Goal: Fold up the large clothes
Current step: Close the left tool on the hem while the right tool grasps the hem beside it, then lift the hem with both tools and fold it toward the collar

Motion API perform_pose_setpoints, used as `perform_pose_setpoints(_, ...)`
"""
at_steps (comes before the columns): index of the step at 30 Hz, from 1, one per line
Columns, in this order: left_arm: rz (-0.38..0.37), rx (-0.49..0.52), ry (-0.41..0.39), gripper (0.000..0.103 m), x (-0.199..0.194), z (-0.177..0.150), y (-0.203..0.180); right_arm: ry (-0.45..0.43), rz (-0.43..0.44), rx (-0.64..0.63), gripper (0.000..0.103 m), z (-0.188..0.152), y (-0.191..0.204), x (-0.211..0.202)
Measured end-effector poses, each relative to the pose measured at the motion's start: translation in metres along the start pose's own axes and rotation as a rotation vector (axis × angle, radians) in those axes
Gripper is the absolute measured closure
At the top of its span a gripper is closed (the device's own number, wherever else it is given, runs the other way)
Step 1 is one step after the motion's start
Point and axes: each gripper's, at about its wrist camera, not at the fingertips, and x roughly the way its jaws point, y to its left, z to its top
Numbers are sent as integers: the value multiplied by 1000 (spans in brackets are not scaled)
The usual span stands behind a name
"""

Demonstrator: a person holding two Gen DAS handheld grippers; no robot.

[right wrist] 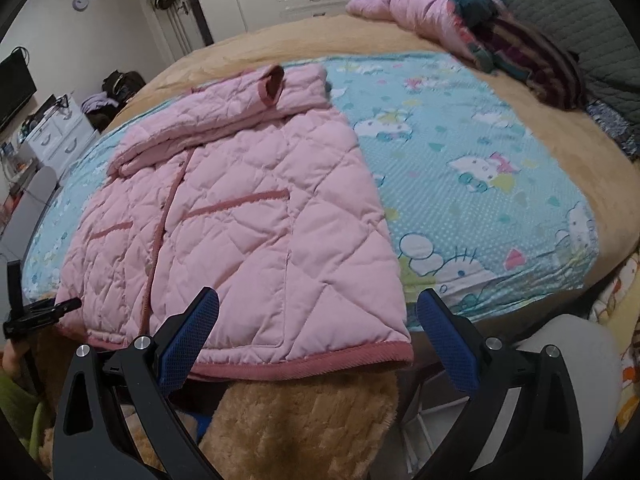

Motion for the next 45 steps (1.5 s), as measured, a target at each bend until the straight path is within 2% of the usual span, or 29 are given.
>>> perform_pose_setpoints(7,42,0,46,57,7,-1,3,112,63,16,4,4,-15,40)
perform_pose_setpoints(10,49,-3,55,57,9,-1,3,155,59,23,4,4,-25,57)
perform_pose_setpoints(14,59,3,64,58,10,-1,2,217,129,78,5,-1,-43,76)
perform_pose_setpoints(16,46,-14,59,60,7,0,4,215,155,108,6,-4,-52,78)
perform_pose_setpoints(17,41,-16,53,62,5,-1,4,212,205,124,16,-6,-56,79)
perform_pose_setpoints(18,39,-10,47,65,4,-1,4,215,248,132,31,-8,-57,79)
perform_pose_setpoints(19,38,-4,42,66,2,-2,4,213,270,136,32,-9,-58,79)
perform_pose_setpoints(25,43,42,-8,78,-15,-1,-2,190,303,106,51,-10,-56,71)
perform_pose_setpoints(33,-44,20,-131,90,-45,2,4,98,318,62,81,2,-38,45)
perform_pose_setpoints(39,-123,21,-245,92,-71,18,6,-11,320,42,84,33,-13,5)
perform_pose_setpoints(45,-166,53,-335,93,-92,37,5,-128,356,91,85,71,2,-23)
